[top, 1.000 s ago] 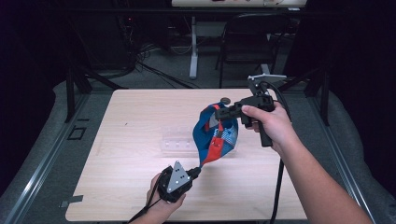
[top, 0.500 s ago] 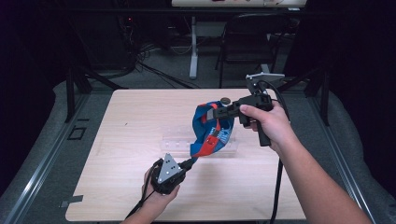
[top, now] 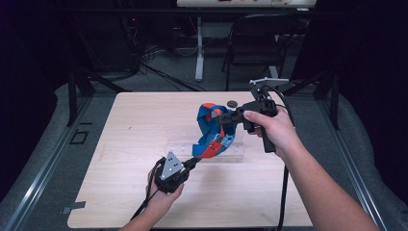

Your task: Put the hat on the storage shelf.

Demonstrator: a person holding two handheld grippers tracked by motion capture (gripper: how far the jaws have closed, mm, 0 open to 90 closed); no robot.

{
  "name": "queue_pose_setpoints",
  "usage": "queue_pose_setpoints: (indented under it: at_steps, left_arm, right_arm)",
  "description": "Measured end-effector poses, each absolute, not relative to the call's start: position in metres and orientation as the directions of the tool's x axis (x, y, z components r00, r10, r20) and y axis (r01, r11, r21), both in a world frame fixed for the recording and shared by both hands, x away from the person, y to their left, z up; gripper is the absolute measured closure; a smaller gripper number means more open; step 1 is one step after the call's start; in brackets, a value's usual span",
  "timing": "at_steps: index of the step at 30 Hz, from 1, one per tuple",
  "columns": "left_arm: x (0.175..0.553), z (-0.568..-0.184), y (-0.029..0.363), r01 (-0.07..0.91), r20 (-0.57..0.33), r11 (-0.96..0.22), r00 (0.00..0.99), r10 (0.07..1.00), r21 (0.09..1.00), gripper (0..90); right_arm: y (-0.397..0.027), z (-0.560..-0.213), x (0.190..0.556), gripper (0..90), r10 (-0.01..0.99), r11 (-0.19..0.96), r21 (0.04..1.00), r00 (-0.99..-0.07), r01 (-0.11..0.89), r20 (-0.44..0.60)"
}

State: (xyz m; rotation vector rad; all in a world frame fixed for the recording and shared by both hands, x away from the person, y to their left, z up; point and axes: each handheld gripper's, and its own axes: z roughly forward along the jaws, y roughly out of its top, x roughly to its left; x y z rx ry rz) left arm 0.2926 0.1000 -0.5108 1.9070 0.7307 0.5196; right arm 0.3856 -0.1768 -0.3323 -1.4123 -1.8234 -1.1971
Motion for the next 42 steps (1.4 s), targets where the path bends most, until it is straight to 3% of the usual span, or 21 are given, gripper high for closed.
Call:
queue_pose_setpoints:
  at_steps: [42]
  left_arm:
    - [0.324,-0.533,0.097,0.363,-0.022,-0.326,0.697,0.717,0.873,86.8]
  right_arm:
    - [-0.193,-0.385,0.407,79.8,0.543,-0.008,0.248,-0.204,0.969,0.815]
